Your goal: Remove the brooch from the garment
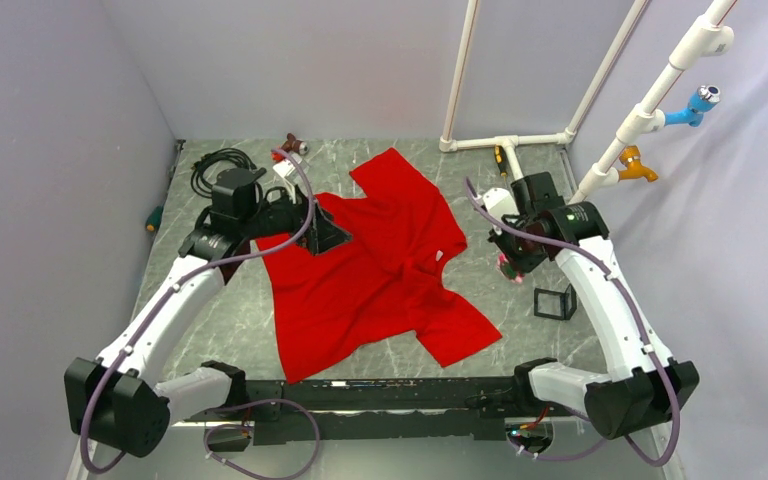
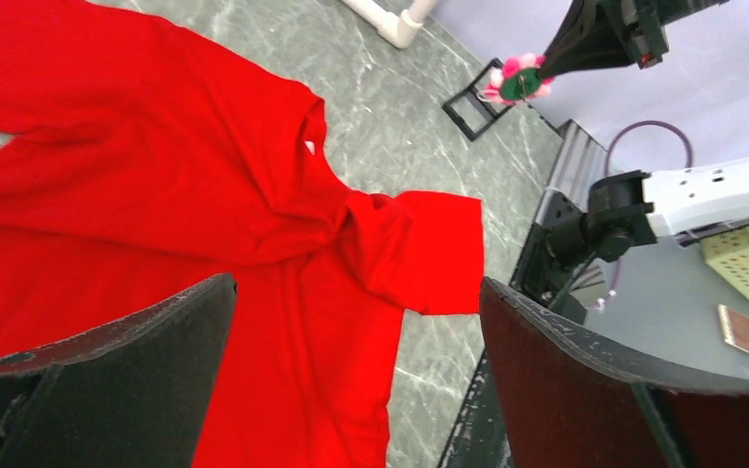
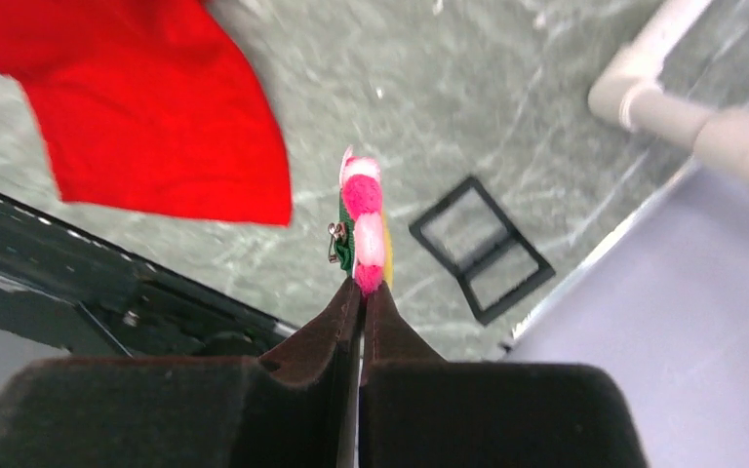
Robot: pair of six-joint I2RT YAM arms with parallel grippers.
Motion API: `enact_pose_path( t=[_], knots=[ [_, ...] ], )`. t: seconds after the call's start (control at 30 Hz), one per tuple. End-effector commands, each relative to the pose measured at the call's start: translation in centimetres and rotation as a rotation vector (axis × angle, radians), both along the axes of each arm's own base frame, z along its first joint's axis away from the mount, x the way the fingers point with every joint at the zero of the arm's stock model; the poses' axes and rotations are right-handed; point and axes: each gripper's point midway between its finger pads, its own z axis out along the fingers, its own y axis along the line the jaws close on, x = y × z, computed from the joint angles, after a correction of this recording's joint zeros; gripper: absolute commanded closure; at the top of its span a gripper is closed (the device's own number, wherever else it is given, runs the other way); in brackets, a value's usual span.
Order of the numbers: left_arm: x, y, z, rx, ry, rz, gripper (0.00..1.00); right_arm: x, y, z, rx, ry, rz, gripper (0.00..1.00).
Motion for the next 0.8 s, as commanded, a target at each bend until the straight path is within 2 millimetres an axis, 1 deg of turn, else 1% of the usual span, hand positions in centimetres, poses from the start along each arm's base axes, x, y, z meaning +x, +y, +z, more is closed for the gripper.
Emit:
enact_pose_path(
  t=[0.0,0.1,0.17,0.27,0.3,0.37,0.43,0.53,0.63,0.77],
  knots=[
    [0.1,1.4,1.1,0.042,-0.115,0.071,0.01,-2.0,-4.4,-2.4,-0.239,0.093,-0.024,1.0],
    [0.8,2.2,0.8,0.083,-0.116,0.125,0.01,-2.5,-6.0,-4.3,-0.317,0.111,-0.066,1.0],
    [1.2,2.6,0.6,0.113,-0.116,0.151,0.01,-2.2,-6.7,-5.2,-0.345,0.093,-0.115,1.0],
    [1.8,3.2,0.5,0.144,-0.106,0.191,0.0,-2.1,-8.1,-6.4,-0.415,0.106,-0.252,1.0],
    [1.9,3.2,0.4,0.15,-0.108,0.193,0.0,-2.0,-8.9,-6.8,-0.462,0.101,-0.305,1.0],
    [2.1,3.3,0.4,0.148,-0.113,0.199,0.01,-1.6,-10.6,-7.0,-0.546,0.051,-0.389,1.0],
    [2.2,3.1,0.4,0.134,-0.116,0.196,0.0,-1.6,-11.7,-7.0,-0.591,0.016,-0.448,1.0],
    [2.3,2.9,0.8,0.113,-0.116,0.193,0.0,-2.4,-12.5,-8.3,-0.618,0.011,-0.499,1.0],
    [2.5,2.9,0.9,0.119,-0.116,0.189,0.01,-2.2,-13.8,-8.8,-0.687,-0.055,-0.539,1.0],
    [2.4,2.8,0.9,0.116,-0.111,0.174,0.0,-1.8,-13.7,-9.2,-0.654,-0.106,-0.576,1.0]
  ],
)
